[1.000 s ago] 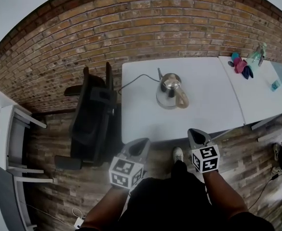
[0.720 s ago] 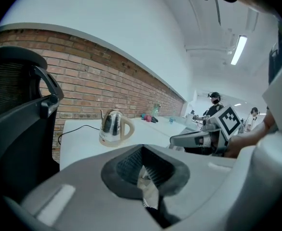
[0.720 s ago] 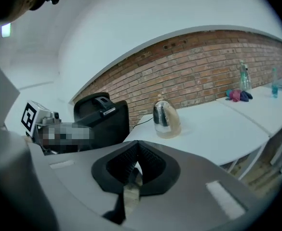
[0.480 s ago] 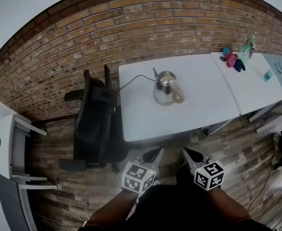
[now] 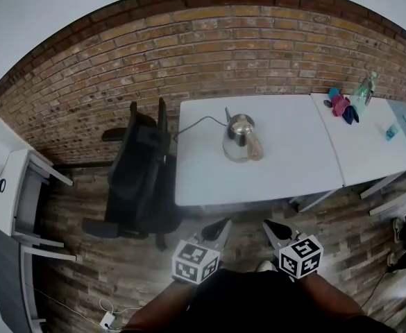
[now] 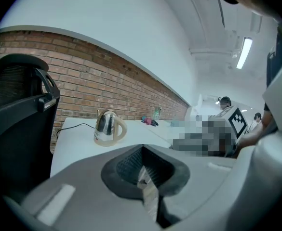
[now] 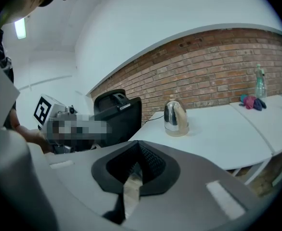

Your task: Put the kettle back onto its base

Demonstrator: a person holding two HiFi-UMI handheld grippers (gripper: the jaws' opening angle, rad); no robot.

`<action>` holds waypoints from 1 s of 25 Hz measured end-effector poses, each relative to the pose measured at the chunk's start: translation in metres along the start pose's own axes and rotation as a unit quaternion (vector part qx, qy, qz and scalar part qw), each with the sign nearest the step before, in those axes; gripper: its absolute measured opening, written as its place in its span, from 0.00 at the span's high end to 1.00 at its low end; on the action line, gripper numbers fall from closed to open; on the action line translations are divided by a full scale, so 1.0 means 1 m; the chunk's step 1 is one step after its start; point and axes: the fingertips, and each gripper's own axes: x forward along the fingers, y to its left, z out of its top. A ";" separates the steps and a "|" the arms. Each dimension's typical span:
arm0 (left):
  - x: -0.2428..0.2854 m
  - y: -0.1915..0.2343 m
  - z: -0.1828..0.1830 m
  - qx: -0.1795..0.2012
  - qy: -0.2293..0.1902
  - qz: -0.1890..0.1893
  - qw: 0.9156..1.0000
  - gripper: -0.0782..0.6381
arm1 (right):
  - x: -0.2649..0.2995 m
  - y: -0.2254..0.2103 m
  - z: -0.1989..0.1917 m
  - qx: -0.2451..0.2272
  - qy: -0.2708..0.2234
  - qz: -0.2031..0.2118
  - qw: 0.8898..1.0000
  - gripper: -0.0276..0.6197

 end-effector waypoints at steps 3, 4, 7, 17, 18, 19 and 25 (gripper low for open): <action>0.004 -0.004 0.006 -0.004 -0.009 0.011 1.000 0.89 | -0.005 -0.003 0.004 -0.033 -0.008 0.006 0.999 0.92; 0.004 -0.006 0.007 -0.006 -0.011 0.013 1.000 0.89 | -0.006 -0.003 0.003 -0.037 -0.008 0.008 0.999 0.92; 0.004 -0.014 0.011 -0.006 -0.010 0.015 1.000 0.89 | -0.013 -0.001 0.007 -0.047 -0.014 0.013 0.999 0.92; 0.014 -0.026 0.017 0.024 0.005 0.000 1.000 0.89 | -0.023 -0.005 0.007 -0.037 -0.037 -0.001 0.999 0.92; 0.015 -0.026 0.018 0.025 0.005 -0.001 1.000 0.89 | -0.024 -0.006 0.008 -0.036 -0.038 -0.004 0.999 0.92; 0.015 -0.026 0.019 0.026 0.005 -0.002 1.000 0.89 | -0.024 -0.008 0.009 -0.034 -0.039 -0.006 0.999 0.92; 0.017 -0.025 0.021 0.037 0.006 -0.010 0.999 0.89 | -0.020 -0.009 0.006 -0.026 -0.039 -0.014 0.999 0.92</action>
